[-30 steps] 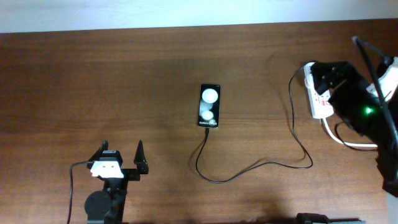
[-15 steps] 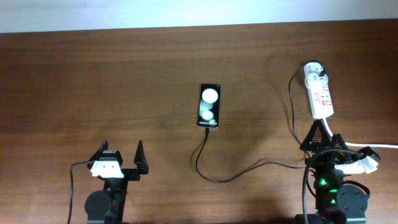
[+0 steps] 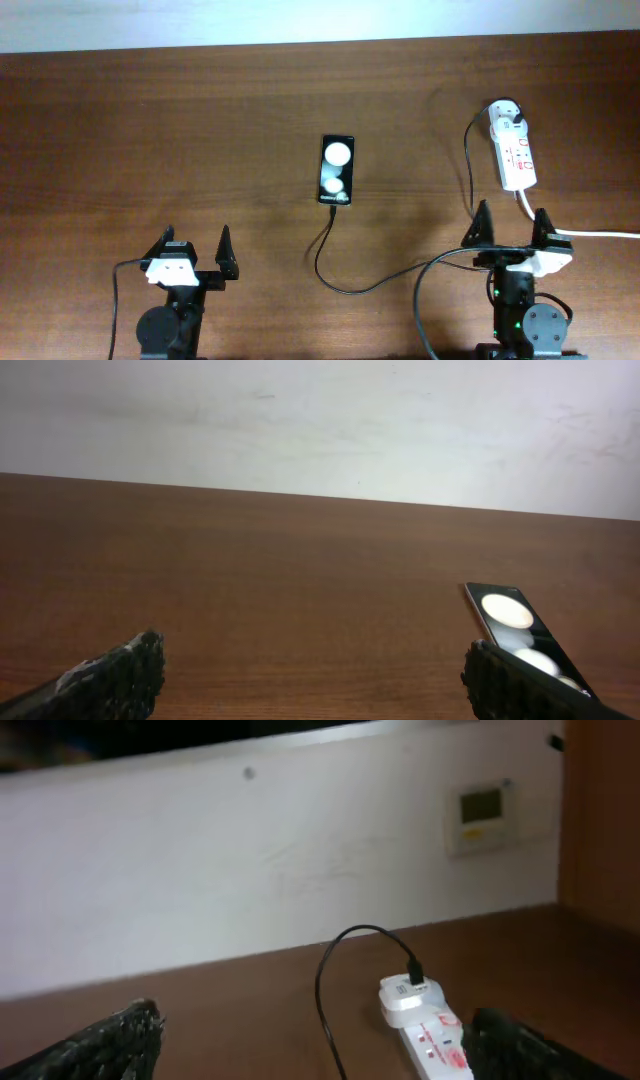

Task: Plug charger to phone and switch on socket

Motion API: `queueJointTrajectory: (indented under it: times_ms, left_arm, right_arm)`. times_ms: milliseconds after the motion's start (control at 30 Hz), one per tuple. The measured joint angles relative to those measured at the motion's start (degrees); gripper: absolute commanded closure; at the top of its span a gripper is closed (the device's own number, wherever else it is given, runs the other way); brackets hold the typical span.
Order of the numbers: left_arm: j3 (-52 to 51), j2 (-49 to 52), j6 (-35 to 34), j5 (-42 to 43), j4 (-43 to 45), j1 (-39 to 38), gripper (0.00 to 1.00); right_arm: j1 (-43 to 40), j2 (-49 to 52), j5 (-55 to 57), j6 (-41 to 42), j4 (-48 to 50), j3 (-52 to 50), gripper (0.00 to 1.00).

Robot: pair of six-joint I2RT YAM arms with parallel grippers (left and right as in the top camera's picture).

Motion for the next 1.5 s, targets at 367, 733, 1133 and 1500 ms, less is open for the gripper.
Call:
queueJointTrajectory:
  times_ms: [367,733,1133,1500]
  left_arm:
    - [0.0,0.0,0.0,0.0,-0.02,0.0,0.01]
    - [0.0,0.0,0.0,0.0,-0.02,0.0,0.01]
    - [0.0,0.0,0.02,0.02,-0.02,0.0,0.01]
    - [0.0,0.0,0.0,0.0,-0.02,0.0,0.01]
  right_arm:
    - [0.0,-0.11,-6.34,-12.9,-11.23,-0.09,0.01]
    - [0.0,-0.11,-6.14,-12.15,-11.26,-0.09,0.01]
    - [0.0,-0.11,-5.01,-7.61,-11.41,-0.09,0.01]
    - [0.0,-0.11,-5.01,-7.58,-11.41,-0.09,0.01]
